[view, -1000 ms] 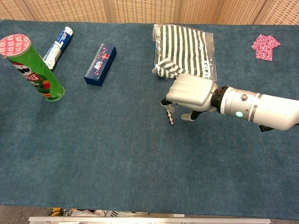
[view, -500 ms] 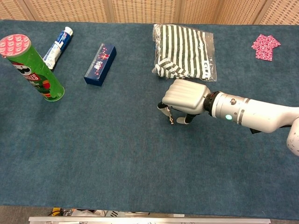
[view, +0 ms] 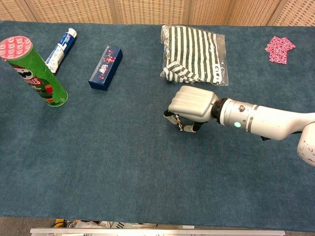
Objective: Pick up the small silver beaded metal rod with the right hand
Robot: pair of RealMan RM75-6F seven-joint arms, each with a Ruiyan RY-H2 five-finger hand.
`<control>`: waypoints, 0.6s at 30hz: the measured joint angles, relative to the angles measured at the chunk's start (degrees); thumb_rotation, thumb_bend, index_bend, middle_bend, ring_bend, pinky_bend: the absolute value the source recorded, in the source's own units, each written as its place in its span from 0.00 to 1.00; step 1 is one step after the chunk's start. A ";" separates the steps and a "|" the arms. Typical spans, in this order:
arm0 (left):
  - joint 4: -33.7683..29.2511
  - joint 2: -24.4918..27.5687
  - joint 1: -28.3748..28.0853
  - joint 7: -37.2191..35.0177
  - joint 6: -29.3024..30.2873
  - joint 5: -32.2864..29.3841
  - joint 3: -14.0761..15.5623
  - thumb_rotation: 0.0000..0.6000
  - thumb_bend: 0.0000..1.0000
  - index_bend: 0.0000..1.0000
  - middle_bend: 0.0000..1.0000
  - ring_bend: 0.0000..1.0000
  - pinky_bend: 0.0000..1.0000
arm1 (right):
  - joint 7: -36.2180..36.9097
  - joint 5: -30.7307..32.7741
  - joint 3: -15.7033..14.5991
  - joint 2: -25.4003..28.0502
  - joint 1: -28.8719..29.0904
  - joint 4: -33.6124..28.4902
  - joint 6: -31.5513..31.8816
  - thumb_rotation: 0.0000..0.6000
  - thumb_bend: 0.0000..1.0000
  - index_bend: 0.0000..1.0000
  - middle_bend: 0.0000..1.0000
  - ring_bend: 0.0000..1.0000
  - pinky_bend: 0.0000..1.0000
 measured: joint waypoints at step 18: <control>0.43 -0.10 0.21 -0.61 0.35 -0.02 -0.05 1.00 0.14 0.02 0.08 0.06 0.02 | 0.25 1.83 -0.12 -2.17 1.12 2.24 -0.63 1.00 0.29 0.50 0.88 0.94 1.00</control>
